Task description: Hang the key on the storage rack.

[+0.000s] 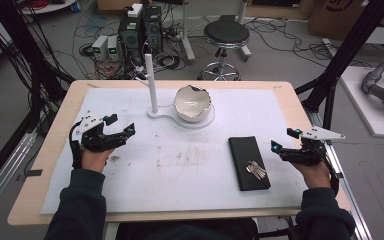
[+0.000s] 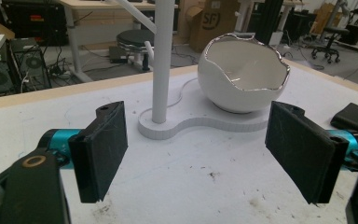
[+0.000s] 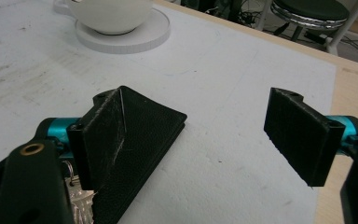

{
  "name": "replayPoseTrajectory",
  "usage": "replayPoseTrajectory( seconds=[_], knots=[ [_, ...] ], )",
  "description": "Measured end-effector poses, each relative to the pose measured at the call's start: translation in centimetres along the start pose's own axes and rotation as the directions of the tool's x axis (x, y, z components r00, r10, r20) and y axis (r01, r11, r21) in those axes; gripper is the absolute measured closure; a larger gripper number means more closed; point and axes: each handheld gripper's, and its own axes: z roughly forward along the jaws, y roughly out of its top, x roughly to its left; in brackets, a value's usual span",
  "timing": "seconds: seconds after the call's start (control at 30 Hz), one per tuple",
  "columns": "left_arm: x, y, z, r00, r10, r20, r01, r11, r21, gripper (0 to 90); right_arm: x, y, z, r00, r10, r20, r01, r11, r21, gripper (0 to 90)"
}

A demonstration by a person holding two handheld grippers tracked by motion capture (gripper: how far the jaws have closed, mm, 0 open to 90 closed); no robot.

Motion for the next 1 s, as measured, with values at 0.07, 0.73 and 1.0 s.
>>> replayPoseTrajectory(
  seconds=[0.07, 0.73, 1.0],
  knots=[
    [0.0, 0.0, 0.1, 1.0, -0.002, -0.002, 0.002, 1.0, -0.001, 21.0, 0.0, -0.1, 0.0, 1.0, -0.001, -0.007, 0.001, 1.0, -0.003, 20.7],
    [-0.4, -0.5, 0.4, 0.9998, 0.01, 0.015, -0.01, 0.9996, 0.027, 23.5, 1.9, -1.0, -0.3, 0.9897, -0.071, -0.125, 0.077, 0.996, 0.045, 34.1],
    [-0.4, -0.6, 0.7, 0.9998, 0.009, 0.018, -0.009, 0.9991, 0.043, 24.2, 3.5, -2.4, 0.1, 0.9566, -0.118, -0.266, 0.151, 0.983, 0.104, 52.8]
  ],
)
